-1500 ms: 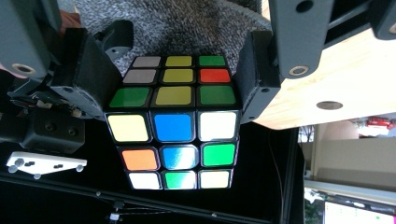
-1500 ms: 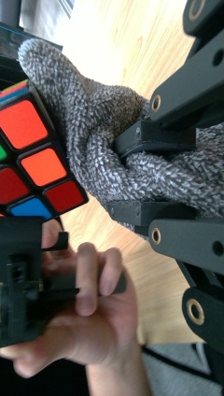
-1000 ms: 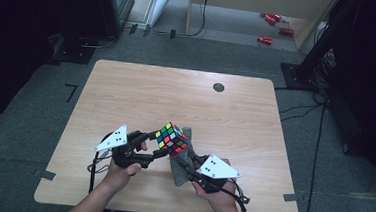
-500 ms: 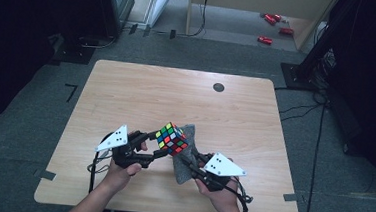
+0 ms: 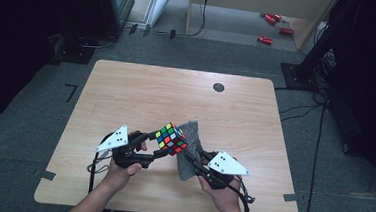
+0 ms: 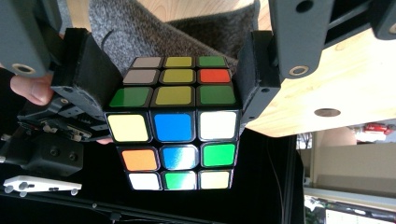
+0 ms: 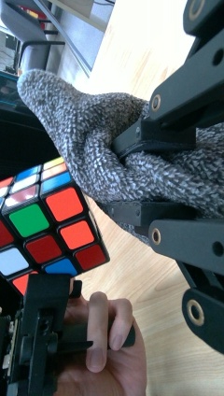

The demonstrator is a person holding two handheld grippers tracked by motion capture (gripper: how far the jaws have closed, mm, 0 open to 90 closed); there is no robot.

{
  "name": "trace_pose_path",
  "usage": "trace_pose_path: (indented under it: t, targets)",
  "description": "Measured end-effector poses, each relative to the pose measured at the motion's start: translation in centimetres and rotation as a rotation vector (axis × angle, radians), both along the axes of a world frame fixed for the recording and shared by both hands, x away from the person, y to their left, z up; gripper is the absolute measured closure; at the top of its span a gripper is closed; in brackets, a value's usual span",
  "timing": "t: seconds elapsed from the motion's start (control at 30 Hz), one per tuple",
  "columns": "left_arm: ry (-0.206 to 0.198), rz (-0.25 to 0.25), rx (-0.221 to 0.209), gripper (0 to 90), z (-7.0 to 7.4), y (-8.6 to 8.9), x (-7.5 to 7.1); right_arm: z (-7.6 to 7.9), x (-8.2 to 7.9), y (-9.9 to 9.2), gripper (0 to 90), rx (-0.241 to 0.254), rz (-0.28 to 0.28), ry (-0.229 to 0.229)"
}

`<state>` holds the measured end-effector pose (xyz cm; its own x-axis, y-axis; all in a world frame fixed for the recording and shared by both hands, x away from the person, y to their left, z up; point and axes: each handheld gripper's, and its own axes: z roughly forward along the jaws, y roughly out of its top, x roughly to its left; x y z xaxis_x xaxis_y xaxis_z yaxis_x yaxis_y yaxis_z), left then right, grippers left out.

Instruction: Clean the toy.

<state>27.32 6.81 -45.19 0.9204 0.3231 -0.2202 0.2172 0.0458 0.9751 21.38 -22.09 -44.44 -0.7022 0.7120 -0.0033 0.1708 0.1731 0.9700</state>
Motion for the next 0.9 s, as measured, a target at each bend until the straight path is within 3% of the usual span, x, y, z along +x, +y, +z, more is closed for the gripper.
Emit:
trace_pose_path:
  t: [0.23, 0.33, 0.47, 0.53, 0.77, 0.9]
  targets:
    - [0.000, 0.010, -0.004, 35.2, 0.1, 0.2, 0.1, -0.8, -0.6, 2.1, 70.5, -0.083, 0.103, 0.003]
    - [0.000, 0.011, -0.004, 35.2, 0.1, 0.3, 0.1, -0.6, -0.5, 2.0, 70.5, -0.082, 0.087, -0.001]
    - [0.001, 0.008, 0.003, 35.2, 0.0, 0.2, 0.0, -0.2, 0.0, 0.4, 70.9, -0.020, 0.003, 0.006]
    - [0.000, 0.006, 0.006, 35.2, 0.0, 0.1, 0.0, -0.1, 0.1, -0.1, 70.9, 0.008, -0.010, 0.014]
    - [0.002, 0.013, 0.001, 35.2, 0.0, 0.2, 0.1, -0.8, -0.4, 1.9, 70.7, -0.051, 0.085, 0.030]
    - [0.002, 0.015, 0.000, 35.2, 0.0, 0.3, 0.1, -0.8, -0.4, 2.1, 70.7, -0.078, 0.083, 0.025]
